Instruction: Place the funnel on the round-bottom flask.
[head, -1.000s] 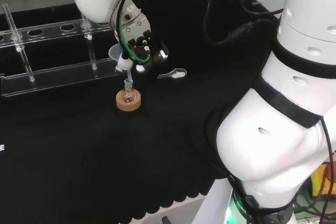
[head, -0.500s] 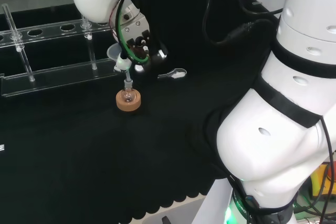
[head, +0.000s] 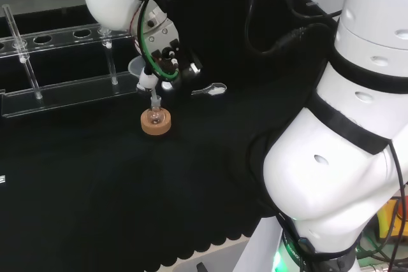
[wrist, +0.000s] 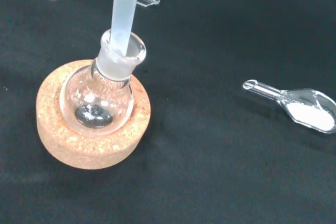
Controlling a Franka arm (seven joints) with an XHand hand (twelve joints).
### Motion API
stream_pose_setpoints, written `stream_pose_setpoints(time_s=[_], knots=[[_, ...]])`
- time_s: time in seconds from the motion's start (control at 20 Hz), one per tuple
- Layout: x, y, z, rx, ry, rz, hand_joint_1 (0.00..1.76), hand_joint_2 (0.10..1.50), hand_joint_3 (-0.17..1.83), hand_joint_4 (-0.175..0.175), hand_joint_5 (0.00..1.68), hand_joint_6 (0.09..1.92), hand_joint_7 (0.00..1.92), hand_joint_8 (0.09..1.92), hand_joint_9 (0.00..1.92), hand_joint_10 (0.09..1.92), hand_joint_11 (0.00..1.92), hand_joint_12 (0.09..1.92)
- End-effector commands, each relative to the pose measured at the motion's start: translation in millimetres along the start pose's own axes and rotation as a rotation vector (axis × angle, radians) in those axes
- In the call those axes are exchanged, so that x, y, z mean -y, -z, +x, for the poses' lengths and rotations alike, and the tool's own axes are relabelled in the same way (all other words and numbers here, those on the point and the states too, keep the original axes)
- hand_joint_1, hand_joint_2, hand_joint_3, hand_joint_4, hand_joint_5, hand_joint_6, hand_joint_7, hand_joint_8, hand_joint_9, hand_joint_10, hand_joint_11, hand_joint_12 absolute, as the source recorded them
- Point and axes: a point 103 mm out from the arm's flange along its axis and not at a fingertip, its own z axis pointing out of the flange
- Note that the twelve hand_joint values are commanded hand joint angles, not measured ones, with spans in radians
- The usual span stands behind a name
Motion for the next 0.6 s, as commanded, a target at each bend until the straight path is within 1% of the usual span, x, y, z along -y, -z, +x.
stream_pose_setpoints(time_s=[0.05,0.6], knots=[[0.0,-1.8,0.3,-0.001,-0.002,0.006,0.82,0.75,0.64,-0.025,0.78,0.73,0.71,0.65,1.01,0.37,0.70,1.25],[-2.6,-5.2,3.0,0.000,0.009,0.011,0.82,0.75,0.64,-0.025,0.77,0.73,0.70,0.65,1.01,0.37,0.70,1.24]])
